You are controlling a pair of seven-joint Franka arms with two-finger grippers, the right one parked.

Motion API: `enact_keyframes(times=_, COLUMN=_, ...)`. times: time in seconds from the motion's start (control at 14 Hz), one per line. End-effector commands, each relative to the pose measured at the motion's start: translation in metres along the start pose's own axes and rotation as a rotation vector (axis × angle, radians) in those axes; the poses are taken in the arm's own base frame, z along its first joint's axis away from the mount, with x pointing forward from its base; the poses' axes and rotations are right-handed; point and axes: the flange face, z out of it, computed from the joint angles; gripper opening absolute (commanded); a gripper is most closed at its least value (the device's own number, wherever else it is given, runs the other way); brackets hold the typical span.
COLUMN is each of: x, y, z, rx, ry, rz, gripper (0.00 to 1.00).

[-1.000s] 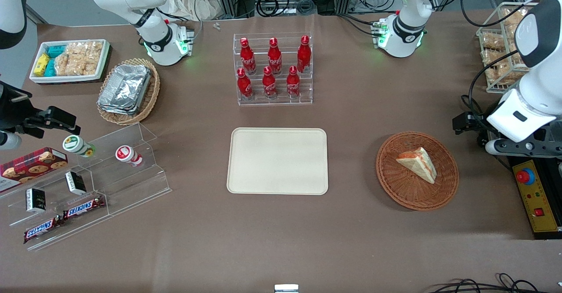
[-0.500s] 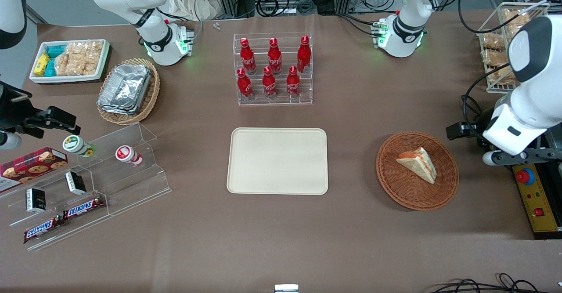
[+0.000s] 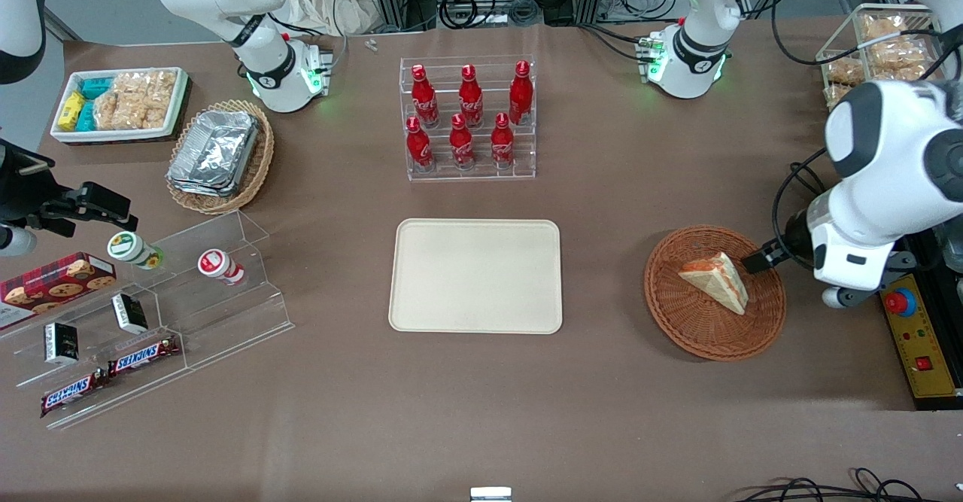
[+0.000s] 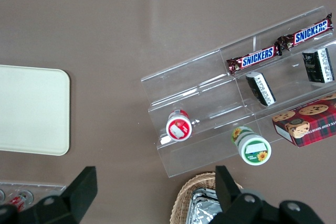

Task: Place sandwich from basket to tray
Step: 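Lower the open left gripper around the sandwich and close it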

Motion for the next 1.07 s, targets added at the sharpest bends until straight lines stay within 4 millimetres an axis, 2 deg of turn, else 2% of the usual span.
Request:
enact_keyframes(times=0.0, x=-0.006, y=-0.006, z=0.037, rx=0.018, ry=0.044, rz=-0.082, gripper=1.00)
enact_keyframes(times=0.14, x=-0.003, y=-0.007, z=0.064, rx=0.073, ry=0.065, rz=-0.126, gripper=1.00)
enact_keyframes(times=0.5, x=0.003, y=0.000, z=0.107, rx=0.086, ry=0.058, rz=-0.222, gripper=1.00)
enact_keyframes(times=1.0, x=-0.001, y=0.016, z=0.133, rx=0.066, ry=0.060, rz=-0.270, gripper=1.00)
